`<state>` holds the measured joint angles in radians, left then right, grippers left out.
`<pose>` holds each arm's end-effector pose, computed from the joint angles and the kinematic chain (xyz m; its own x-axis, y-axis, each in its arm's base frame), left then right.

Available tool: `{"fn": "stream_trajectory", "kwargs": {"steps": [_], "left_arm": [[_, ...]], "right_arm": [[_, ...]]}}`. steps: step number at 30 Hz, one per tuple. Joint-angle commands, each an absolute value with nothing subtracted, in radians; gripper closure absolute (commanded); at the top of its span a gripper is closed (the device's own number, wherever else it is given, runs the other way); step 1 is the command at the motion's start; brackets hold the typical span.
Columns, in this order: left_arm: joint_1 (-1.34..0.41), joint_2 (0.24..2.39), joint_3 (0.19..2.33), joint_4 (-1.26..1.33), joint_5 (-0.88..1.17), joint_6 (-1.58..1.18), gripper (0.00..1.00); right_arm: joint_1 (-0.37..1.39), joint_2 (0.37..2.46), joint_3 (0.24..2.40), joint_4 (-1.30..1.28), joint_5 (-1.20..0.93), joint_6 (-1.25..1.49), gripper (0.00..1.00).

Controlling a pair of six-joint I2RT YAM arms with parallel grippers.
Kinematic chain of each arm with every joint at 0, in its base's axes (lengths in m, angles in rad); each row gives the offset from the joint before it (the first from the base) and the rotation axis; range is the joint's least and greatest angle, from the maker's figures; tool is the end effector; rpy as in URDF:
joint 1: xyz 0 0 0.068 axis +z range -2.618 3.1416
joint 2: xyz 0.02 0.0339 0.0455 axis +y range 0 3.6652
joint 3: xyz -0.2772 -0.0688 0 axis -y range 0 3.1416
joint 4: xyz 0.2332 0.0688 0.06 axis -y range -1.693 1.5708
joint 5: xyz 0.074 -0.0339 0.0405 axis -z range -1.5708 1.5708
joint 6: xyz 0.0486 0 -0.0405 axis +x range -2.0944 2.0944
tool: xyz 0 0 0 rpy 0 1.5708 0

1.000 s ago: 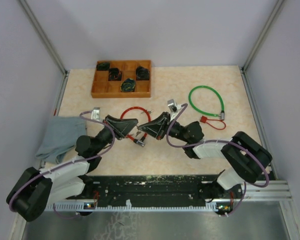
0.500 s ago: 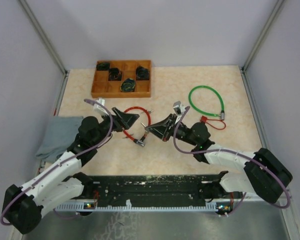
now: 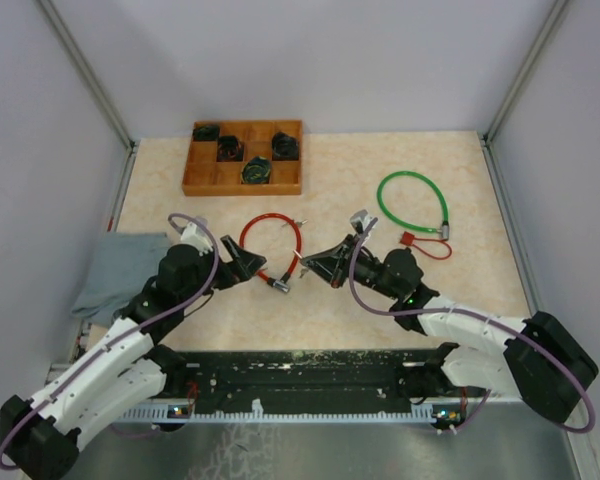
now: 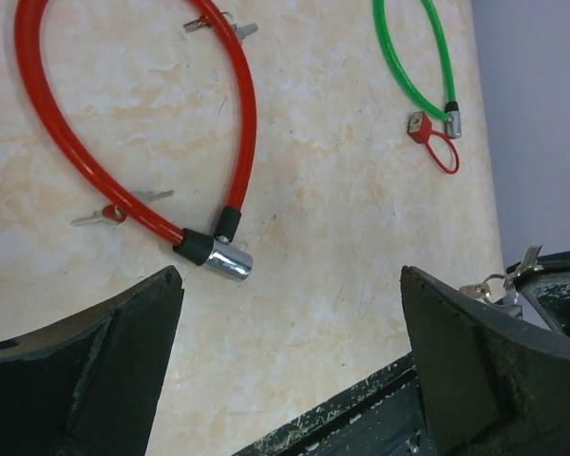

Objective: Unlock with the key
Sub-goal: Adjust the key, then pick up the lock from the center of the board.

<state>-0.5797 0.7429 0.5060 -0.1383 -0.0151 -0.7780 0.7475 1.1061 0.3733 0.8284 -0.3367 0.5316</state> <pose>0.1432 -0.0929 0.2597 -0.5946 -0.4495 -0.6666 0.1666 0.7422 -0.6491 0.1567 0.1672 0.2613 -0.3872 0.2935 -0.8740 -0.7965 0.3711 0.4774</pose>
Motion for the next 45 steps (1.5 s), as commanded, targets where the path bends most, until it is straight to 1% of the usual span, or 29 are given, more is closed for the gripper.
{"fn": "stream_trajectory", "kwargs": {"steps": [1,8,17,19,23,25,26,27,28,31,34,40,45], "left_arm": [[-0.574,0.724,0.491,-0.187,-0.039,-0.795,0.0],[-0.574,0.923,0.583,-0.329,-0.016,-0.805,0.01],[-0.582,1.185,0.685,-0.349,-0.035,-0.811,0.11],[-0.589,1.242,0.711,-0.352,-0.054,-0.825,0.15],[-0.613,1.343,0.761,-0.372,-0.114,-0.89,0.21],[-0.622,1.383,0.789,-0.4,-0.142,-0.942,0.27],[-0.626,1.403,0.805,-0.422,-0.153,-0.975,0.31],[-0.627,1.424,0.826,-0.448,-0.164,-1.01,0.38],[-0.631,1.45,0.855,-0.479,-0.168,-1.041,0.41],[-0.636,1.521,0.911,-0.565,-0.17,-1.149,0.42],[-0.637,1.598,0.966,-0.617,-0.162,-1.201,0.42],[-0.641,1.693,1.021,-0.642,-0.132,-1.226,0.4],[-0.643,1.739,1.041,-0.642,-0.117,-1.23,0.42]], "right_arm": [[0.742,1.078,0.386,0.814,-0.297,0.511,1.0],[0.741,1.08,0.37,0.802,-0.286,0.514,1.0],[0.742,1.156,0.343,0.852,-0.261,0.461,1.0],[0.743,1.184,0.338,0.886,-0.267,0.457,1.0],[0.742,1.248,0.352,0.917,-0.287,0.444,1.0],[0.742,1.277,0.356,0.934,-0.306,0.445,1.0],[0.742,1.288,0.355,0.947,-0.312,0.452,1.0],[0.742,1.298,0.352,0.961,-0.321,0.458,1.0],[0.742,1.307,0.348,0.977,-0.327,0.463,1.0],[0.743,1.317,0.335,1.005,-0.328,0.467,1.0],[0.742,1.315,0.331,0.99,-0.319,0.449,1.0],[0.743,1.296,0.32,0.949,-0.289,0.414,1.0],[0.742,1.28,0.315,0.932,-0.27,0.395,1.0]]}}
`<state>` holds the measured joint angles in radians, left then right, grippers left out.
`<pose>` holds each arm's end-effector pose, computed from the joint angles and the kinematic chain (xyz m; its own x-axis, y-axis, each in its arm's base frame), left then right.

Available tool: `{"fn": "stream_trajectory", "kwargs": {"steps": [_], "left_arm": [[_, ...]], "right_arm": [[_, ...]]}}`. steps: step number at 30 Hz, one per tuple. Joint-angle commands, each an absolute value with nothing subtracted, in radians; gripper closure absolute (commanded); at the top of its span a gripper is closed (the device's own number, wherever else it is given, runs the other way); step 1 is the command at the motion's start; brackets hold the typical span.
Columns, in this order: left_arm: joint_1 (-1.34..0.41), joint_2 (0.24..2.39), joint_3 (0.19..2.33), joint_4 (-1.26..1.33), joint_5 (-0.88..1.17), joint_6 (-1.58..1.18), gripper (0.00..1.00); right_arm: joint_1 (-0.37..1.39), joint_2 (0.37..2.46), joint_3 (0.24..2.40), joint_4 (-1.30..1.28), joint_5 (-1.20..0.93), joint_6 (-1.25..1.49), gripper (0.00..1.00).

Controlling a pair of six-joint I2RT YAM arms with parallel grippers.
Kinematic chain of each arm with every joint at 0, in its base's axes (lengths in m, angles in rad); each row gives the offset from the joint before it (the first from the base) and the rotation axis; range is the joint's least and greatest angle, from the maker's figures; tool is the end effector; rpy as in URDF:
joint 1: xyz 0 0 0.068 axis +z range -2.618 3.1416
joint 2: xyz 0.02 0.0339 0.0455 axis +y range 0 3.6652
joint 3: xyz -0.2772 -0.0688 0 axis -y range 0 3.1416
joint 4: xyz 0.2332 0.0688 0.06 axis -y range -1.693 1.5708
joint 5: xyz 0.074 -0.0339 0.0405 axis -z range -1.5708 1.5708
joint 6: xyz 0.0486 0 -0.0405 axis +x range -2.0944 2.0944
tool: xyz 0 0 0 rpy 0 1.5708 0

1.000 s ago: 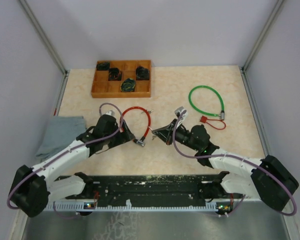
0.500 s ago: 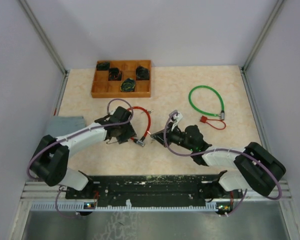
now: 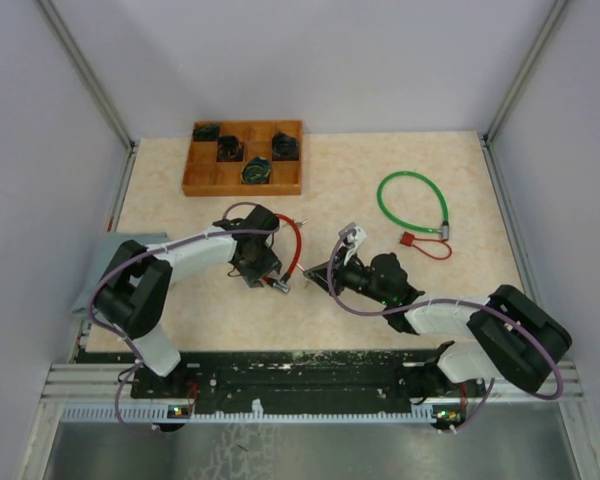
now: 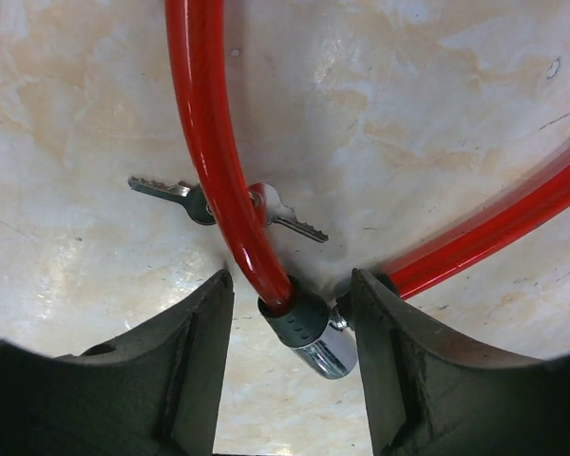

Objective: Unlock with the key
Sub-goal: Pick up the lock from the center of the board.

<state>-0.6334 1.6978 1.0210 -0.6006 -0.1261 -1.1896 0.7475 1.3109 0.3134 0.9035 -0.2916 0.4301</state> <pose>0.2533 -0.1785 0.1722 -0.8049 -0.5514 -0.2193 -0.5086 0.8314 -0.2237 0.1707 0.1773 0.2067 -0.4216 0.1538 -0.8937 -0.7539 0.4882 0.4396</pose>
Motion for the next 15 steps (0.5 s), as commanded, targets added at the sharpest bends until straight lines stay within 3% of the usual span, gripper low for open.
{"fn": "stream_trajectory", "kwargs": {"steps": [1,4,15], "left_arm": [[-0.644,1.744,1.04,-0.641,-0.116,-1.231,0.43],[-0.645,1.752,1.039,-0.644,-0.103,-1.232,0.48],[-0.644,1.686,1.048,-0.671,-0.17,-1.232,0.88]], "right_arm": [[0.742,1.279,0.317,0.926,-0.266,0.39,1.0],[0.743,1.281,0.323,0.917,-0.26,0.384,1.0],[0.745,1.282,0.344,0.834,-0.245,0.393,1.0]]}}
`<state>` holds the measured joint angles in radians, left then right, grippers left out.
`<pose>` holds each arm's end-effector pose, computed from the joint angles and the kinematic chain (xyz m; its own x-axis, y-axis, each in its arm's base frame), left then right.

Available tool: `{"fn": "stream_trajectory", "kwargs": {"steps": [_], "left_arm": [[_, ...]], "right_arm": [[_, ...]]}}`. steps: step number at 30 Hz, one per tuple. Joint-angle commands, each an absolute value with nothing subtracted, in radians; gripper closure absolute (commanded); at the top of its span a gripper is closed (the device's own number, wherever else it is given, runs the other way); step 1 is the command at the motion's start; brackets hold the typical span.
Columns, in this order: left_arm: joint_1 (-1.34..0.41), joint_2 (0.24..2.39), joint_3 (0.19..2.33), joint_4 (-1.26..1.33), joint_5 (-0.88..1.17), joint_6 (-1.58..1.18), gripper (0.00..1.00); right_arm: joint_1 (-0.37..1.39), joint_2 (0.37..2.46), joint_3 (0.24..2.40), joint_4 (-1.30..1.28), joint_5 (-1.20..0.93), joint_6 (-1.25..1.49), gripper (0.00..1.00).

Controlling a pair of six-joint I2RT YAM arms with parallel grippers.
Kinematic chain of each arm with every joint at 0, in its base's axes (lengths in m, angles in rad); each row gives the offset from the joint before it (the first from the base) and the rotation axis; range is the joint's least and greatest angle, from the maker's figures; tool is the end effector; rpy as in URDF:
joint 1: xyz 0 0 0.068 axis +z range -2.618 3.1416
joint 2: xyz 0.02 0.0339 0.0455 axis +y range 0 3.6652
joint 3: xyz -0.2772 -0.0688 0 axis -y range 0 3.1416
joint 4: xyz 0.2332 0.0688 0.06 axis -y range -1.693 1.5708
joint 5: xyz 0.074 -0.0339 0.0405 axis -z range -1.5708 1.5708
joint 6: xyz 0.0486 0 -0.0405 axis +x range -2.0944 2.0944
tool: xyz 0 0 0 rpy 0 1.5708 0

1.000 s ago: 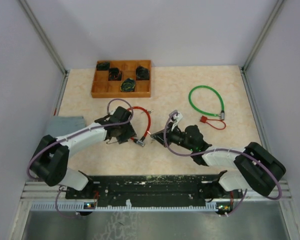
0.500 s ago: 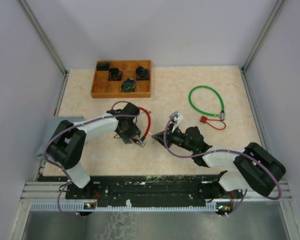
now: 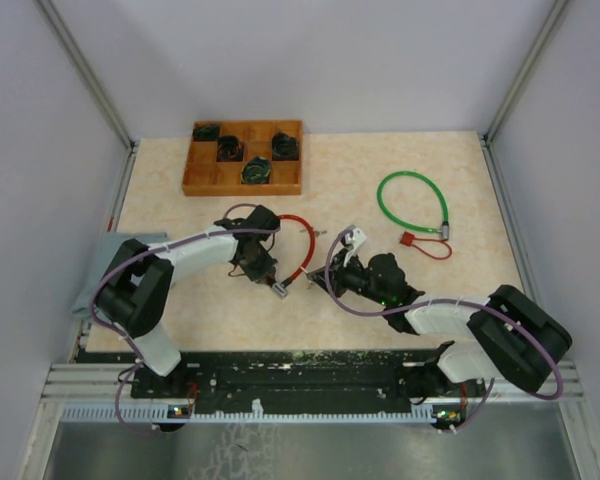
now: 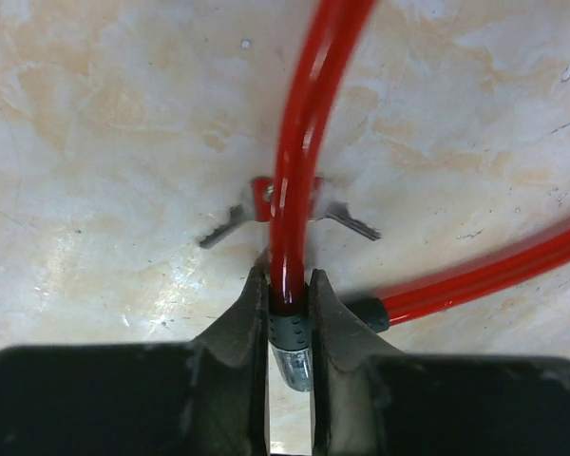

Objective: Unlock with the key
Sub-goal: Pick up the lock from the center of the board.

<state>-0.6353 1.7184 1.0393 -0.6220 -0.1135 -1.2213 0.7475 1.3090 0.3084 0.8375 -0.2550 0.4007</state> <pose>0.2548 -0.1810 0.1700 -0.7968 -0.5723 -0.1938 -0.5353 0.8174 -0.2130 0.1707 0.1749 0.1977 -0.4375 0.1092 -0.8926 -0.7273 0.5407 0.4226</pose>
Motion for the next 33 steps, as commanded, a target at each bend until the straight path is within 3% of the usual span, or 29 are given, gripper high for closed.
{"fn": "stream_trajectory", "kwargs": {"steps": [1,4,16,33], "left_arm": [[-0.644,1.672,1.048,-0.67,-0.179,-1.232,0.91],[-0.64,1.632,1.05,-0.657,-0.192,-1.223,1.0],[-0.606,1.493,0.962,-0.498,-0.127,-1.244,1.0],[-0.549,1.516,0.913,-0.388,-0.009,-1.255,1.0]], "right_arm": [[0.748,1.277,0.342,0.838,-0.246,0.403,1.0],[0.766,1.267,0.338,0.852,-0.248,0.429,1.0],[0.805,1.36,0.314,1.033,-0.277,0.688,1.0],[0.805,1.644,0.316,1.241,-0.329,0.955,1.0]]}}
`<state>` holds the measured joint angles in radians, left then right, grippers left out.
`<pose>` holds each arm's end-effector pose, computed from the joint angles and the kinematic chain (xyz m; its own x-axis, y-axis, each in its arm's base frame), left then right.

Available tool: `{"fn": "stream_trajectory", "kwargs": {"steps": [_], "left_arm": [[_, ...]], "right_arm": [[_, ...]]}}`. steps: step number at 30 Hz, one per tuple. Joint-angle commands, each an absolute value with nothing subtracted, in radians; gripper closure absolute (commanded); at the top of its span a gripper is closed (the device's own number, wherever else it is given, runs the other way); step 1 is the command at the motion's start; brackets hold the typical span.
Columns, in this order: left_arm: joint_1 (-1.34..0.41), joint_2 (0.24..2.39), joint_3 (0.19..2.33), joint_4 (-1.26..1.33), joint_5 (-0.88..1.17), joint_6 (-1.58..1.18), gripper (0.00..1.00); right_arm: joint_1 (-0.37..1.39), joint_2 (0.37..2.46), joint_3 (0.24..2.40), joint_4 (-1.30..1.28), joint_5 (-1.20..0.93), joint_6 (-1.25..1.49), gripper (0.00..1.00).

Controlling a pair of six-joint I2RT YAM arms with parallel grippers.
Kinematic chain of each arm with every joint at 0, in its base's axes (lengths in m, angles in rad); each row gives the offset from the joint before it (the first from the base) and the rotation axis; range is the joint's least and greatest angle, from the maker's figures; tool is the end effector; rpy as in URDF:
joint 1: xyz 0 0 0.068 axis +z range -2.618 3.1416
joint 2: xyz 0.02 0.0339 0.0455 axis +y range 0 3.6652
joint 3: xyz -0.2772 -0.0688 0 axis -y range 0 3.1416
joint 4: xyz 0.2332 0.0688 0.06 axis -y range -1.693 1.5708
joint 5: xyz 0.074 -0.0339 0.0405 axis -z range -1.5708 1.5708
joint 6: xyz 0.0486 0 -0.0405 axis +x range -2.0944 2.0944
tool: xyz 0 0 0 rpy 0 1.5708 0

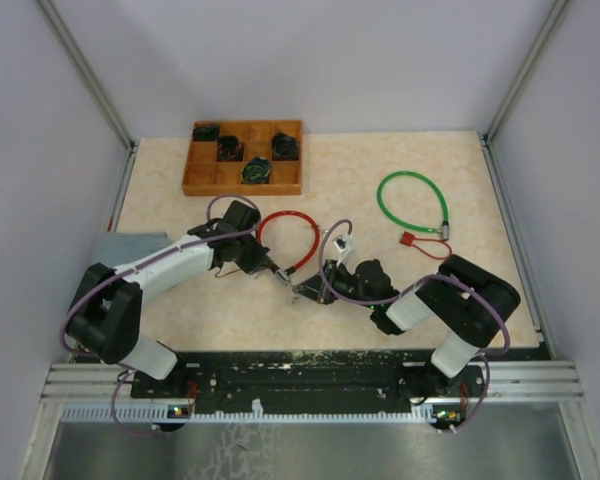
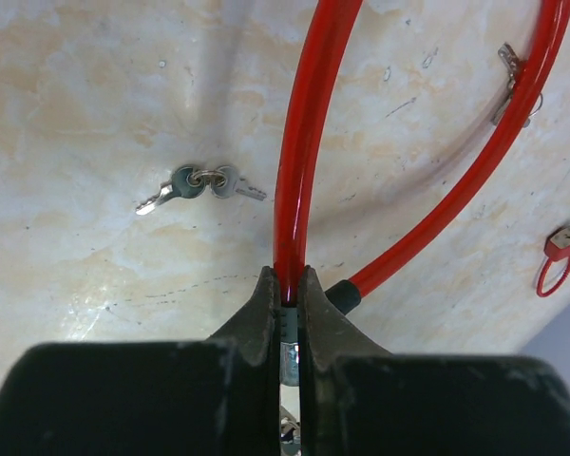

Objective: Unlock with the key
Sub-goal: Place the lock at the center of the board.

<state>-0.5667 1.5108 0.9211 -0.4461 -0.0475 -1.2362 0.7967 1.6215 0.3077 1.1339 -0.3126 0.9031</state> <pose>0.2485 -0.1554 0.2050 -0.7256 -0.6566 -0.2060 -0.5162 0.7172 -0.4681 0.1778 0.2033 0.1585 -0.7778 0.2732 -0.5660 -0.4540 0.3784 0.8066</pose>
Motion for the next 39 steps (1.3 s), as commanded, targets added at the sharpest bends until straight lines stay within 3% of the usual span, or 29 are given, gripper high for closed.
{"fn": "stream_trajectory", "kwargs": {"steps": [1,13,15,17,20,32,39], "left_arm": [[-0.545,1.519,0.912,-0.383,-0.005,-1.254,1.0],[-0.538,1.615,0.963,-0.425,-0.019,-1.136,0.95],[-0.539,1.632,0.972,-0.425,-0.009,-1.118,0.86],[-0.54,1.642,0.98,-0.415,0.011,-1.103,0.7],[-0.542,1.656,0.994,-0.425,0.029,-1.084,0.61],[-0.568,1.665,0.997,-0.535,0.01,-1.065,0.5],[-0.582,1.733,1.072,-0.602,-0.027,-1.051,0.5]], "right_arm": [[0.805,1.644,0.315,1.24,-0.327,0.957,1.0],[0.775,1.606,0.292,1.19,-0.316,0.904,1.0],[0.775,1.596,0.288,1.18,-0.31,0.894,1.0],[0.775,1.586,0.285,1.165,-0.304,0.886,1.0],[0.775,1.569,0.281,1.146,-0.298,0.873,1.0],[0.775,1.509,0.267,1.09,-0.269,0.824,1.0],[0.775,1.51,0.261,1.105,-0.276,0.814,1.0]]}}
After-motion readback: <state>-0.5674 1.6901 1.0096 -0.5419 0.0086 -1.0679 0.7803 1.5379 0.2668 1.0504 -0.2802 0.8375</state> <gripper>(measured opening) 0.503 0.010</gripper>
